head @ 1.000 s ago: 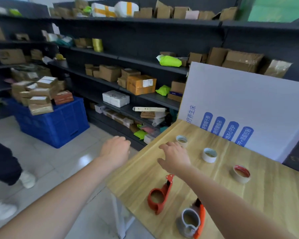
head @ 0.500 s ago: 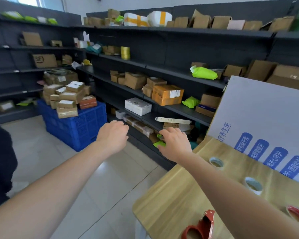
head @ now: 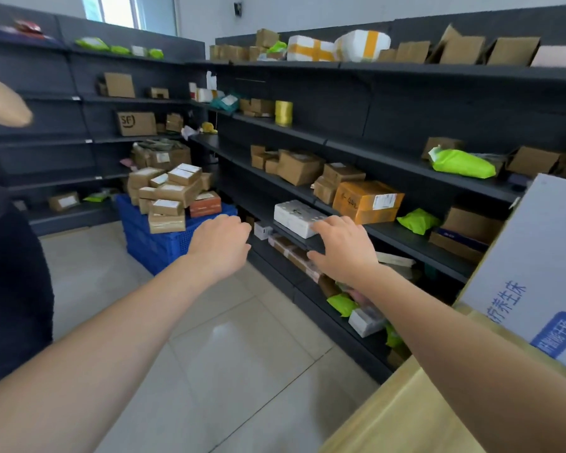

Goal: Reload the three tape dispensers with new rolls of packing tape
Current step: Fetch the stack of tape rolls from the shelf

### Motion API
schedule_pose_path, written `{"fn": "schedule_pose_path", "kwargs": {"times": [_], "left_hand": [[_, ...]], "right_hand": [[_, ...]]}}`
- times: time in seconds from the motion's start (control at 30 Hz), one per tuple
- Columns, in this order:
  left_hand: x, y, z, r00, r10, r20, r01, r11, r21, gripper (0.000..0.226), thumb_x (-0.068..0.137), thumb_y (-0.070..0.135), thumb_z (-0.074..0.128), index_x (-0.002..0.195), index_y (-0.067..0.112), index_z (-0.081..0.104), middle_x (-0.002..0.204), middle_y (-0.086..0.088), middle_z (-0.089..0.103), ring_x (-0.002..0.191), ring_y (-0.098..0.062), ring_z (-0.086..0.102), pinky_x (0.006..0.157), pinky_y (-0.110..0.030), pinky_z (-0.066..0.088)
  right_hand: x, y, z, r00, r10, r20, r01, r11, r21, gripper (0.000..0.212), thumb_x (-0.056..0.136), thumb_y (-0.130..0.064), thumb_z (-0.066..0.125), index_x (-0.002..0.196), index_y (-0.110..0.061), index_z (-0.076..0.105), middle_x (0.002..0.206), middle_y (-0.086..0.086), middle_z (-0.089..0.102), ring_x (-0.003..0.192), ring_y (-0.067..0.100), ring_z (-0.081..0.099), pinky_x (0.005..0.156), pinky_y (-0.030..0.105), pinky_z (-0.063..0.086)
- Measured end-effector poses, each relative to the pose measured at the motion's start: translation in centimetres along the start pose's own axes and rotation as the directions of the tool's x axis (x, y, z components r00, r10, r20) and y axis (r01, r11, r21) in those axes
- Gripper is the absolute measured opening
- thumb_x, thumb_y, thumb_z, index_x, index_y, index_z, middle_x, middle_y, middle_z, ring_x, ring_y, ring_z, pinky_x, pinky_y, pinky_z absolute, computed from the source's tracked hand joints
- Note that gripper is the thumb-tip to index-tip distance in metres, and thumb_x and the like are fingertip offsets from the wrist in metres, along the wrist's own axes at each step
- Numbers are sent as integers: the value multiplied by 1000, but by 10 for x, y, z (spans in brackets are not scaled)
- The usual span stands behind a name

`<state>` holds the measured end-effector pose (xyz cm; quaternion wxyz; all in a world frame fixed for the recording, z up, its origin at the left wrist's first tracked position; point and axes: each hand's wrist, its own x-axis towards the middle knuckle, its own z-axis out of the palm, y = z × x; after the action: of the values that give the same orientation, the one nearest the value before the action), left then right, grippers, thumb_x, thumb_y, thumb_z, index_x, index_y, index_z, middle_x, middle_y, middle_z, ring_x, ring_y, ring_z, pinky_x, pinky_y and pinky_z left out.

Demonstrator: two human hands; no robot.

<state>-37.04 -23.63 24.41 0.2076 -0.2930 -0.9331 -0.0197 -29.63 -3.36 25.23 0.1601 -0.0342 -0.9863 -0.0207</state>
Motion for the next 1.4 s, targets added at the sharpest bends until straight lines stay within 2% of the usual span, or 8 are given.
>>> {"fn": "schedule_pose_path", "kwargs": {"times": [0.17,0.33,0.43,0.7,0.9,1.07,1.2,1.4], "left_hand": [[47,-63,15,1000,4,-12,-3,1000,19,25,93,32,51,107,14,61,106,-4,62,104,-25,55,78,-39,50],[94,-131,24,1000,15,-24,-14,999,33,26,94,32,51,111,15,60,106,-3,60,102,-24,55,74,-35,47],[119,-165,31,999,22,-43,-20,998,53,24,94,31,50,109,16,60,102,-3,60,99,-22,55,67,-32,39],[185,-229,60,998,2,-65,1,999,40,20,93,30,53,105,17,62,99,-2,61,96,-21,57,67,-32,41],[257,-267,95,997,-5,-76,8,999,43,19,94,31,52,101,16,60,99,-2,60,94,-22,58,62,-30,39],[336,-289,127,996,-29,-90,29,1000,3,22,93,31,53,108,16,60,102,-2,60,100,-22,56,73,-34,48],[403,-305,151,993,-30,-115,32,999,10,23,93,32,52,106,16,61,98,-1,59,99,-23,57,71,-33,44],[495,-324,192,993,-32,-113,29,999,-27,33,93,34,51,121,18,58,112,-1,61,108,-23,56,80,-36,49]], "right_hand": [[77,-31,19,999,-5,-49,3,999,-39,51,89,-43,61,133,-18,51,129,6,57,121,28,49,98,41,41],[152,-64,31,998,21,-55,-24,998,-59,55,90,-43,60,138,-20,47,134,5,55,125,26,47,102,41,40],[190,-79,38,998,32,-53,-35,998,-60,54,91,-41,61,139,-21,45,134,5,54,125,26,47,102,41,40],[287,-100,58,998,15,-57,-19,997,-68,53,91,-40,61,138,-20,48,131,6,57,123,26,49,102,43,42],[370,-93,84,997,12,-73,-17,998,-63,52,91,-39,61,137,-19,48,127,7,58,118,26,51,99,41,45],[450,-70,105,994,2,-108,-9,998,-65,48,90,-40,62,132,-20,51,123,6,59,116,26,52,95,40,44],[516,-47,119,995,10,-100,-17,997,-72,44,89,-41,62,127,-19,55,120,5,60,115,25,52,92,38,45],[600,-17,145,997,23,-78,-30,996,-88,46,90,-41,61,130,-19,53,122,6,60,116,26,53,93,38,45]]}}
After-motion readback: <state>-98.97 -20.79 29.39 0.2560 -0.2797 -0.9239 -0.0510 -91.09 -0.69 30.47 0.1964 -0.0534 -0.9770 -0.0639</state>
